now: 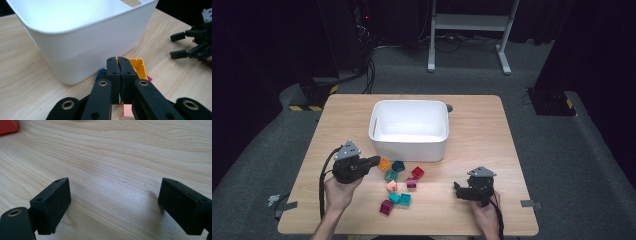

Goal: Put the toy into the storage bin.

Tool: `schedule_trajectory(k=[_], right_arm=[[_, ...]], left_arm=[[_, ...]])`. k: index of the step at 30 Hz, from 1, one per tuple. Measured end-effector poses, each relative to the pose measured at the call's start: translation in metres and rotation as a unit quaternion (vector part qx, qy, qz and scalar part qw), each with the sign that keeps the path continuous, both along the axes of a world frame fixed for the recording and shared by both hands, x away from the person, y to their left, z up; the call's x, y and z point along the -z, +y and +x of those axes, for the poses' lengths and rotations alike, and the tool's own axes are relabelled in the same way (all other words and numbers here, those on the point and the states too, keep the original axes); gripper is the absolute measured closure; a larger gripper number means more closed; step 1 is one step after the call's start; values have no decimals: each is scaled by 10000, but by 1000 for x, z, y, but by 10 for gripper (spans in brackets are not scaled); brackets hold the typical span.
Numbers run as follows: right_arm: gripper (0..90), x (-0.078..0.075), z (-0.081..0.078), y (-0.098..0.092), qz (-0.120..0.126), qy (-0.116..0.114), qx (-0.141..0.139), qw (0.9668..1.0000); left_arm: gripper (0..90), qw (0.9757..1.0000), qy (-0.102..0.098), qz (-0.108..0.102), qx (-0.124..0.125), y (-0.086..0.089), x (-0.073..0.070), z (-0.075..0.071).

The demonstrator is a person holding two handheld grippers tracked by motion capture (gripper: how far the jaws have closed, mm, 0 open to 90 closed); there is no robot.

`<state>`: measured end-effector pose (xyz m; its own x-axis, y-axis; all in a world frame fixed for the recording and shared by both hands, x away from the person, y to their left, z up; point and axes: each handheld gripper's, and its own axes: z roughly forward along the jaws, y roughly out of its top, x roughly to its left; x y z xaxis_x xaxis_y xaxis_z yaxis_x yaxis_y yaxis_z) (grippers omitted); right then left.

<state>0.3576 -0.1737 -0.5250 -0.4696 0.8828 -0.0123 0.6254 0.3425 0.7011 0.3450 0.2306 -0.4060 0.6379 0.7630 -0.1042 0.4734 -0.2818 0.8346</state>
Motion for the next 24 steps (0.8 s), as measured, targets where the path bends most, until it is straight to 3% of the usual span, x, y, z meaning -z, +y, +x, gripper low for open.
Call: schedule_trajectory(k=[13,24], right_arm=[[106,0,0,0,4,3,5,10000],[106,0,0,0,1,2,3,10000]], left_arm=[[876,9999,-68,-12,118,-4,-31,28],[876,9999,-54,-106,113,-7,-49,51]])
